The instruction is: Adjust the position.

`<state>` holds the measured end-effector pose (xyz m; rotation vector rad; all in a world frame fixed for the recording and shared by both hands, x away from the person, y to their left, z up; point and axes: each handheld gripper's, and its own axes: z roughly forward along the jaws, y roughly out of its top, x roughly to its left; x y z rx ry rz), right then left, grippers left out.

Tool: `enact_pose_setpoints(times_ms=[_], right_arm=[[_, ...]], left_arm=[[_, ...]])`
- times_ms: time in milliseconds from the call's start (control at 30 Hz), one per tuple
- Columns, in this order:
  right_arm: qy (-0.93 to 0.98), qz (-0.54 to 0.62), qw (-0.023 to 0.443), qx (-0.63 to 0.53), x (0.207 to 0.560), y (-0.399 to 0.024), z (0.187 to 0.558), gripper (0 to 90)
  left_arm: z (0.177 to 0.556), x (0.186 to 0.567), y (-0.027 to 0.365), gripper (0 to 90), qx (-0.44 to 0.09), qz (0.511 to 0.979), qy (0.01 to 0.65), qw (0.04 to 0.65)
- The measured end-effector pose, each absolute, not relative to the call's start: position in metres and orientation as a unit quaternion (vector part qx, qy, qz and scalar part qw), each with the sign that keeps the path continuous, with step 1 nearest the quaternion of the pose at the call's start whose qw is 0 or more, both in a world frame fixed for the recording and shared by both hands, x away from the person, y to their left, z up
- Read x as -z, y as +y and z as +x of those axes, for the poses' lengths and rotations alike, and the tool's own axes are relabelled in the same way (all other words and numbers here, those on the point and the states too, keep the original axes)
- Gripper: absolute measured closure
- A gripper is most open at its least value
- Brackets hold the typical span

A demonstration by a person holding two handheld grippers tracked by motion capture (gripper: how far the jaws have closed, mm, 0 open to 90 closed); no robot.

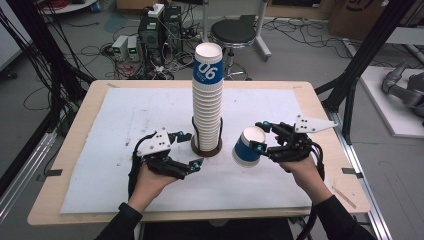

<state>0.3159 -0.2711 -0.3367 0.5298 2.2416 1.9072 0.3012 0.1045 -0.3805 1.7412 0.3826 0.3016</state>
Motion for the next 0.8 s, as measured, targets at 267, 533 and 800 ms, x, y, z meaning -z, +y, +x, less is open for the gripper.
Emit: enact_pose_setpoints(times_ms=[267,533,800], right_arm=[[0.752,0.164,0.062,-0.636,0.337,-0.265,0.313,31.9],[0.761,0.15,0.055,-0.629,0.34,-0.257,0.31,31.9],[0.764,0.145,0.046,-0.627,0.342,-0.252,0.309,31.9]], left_arm=[[0.304,0.383,0.088,13.3,-0.095,0.767,0.157,0.615],[0.311,0.388,0.068,13.3,-0.047,0.776,0.135,0.615],[0.308,0.392,0.045,13.3,-0.028,0.785,0.11,0.609]])
